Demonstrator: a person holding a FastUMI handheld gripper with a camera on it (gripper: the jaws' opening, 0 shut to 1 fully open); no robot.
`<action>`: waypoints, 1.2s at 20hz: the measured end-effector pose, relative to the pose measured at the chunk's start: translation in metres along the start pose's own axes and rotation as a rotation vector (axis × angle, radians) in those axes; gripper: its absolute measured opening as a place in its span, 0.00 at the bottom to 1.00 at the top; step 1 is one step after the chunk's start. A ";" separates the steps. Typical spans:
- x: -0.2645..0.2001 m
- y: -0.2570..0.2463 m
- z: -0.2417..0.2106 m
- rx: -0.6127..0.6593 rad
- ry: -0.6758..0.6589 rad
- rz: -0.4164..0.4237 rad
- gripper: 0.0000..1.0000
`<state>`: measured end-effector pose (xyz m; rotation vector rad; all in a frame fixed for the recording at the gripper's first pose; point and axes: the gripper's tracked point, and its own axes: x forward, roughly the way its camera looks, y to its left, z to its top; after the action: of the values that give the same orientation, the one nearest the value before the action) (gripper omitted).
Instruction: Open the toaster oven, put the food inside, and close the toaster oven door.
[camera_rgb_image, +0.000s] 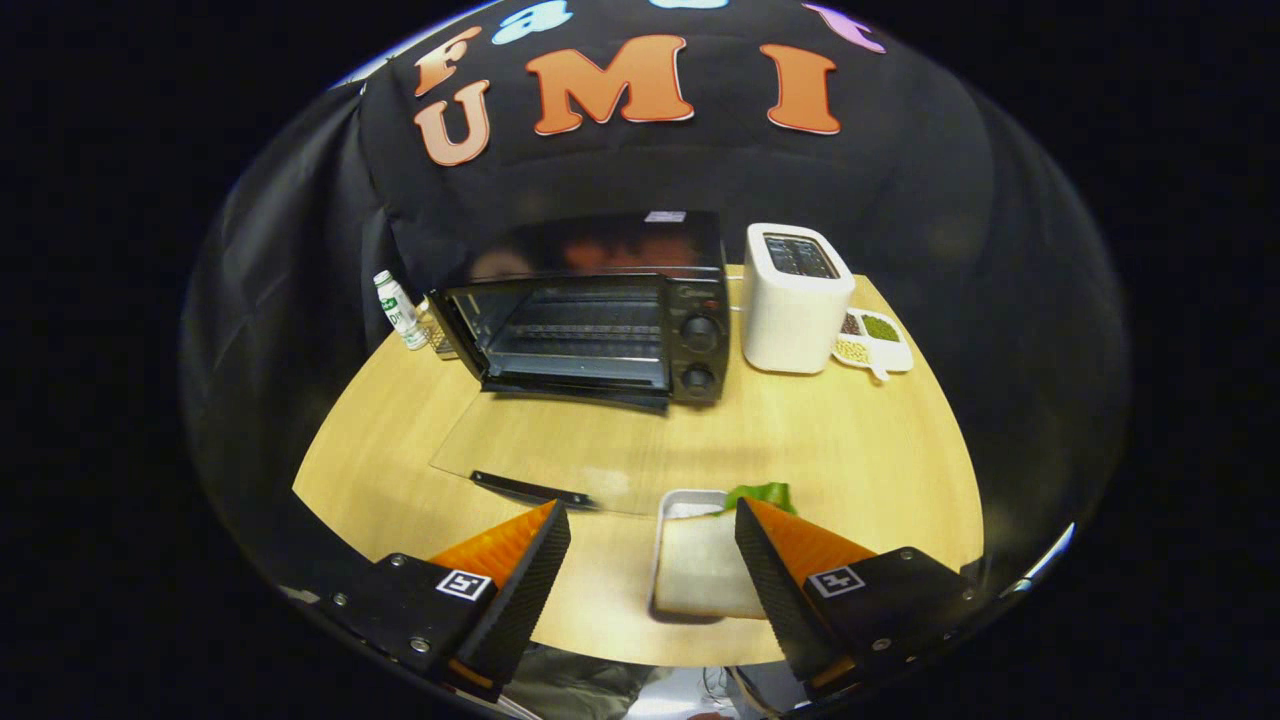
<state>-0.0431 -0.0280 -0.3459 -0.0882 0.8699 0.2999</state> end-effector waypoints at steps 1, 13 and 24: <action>0.000 -0.015 -0.007 0.009 0.030 -0.007 0.99; 0.062 -0.069 -0.068 0.276 0.350 0.166 0.92; 0.010 -0.053 -0.021 0.363 0.264 0.224 0.25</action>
<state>-0.0369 -0.0807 -0.3701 0.3152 1.1873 0.3395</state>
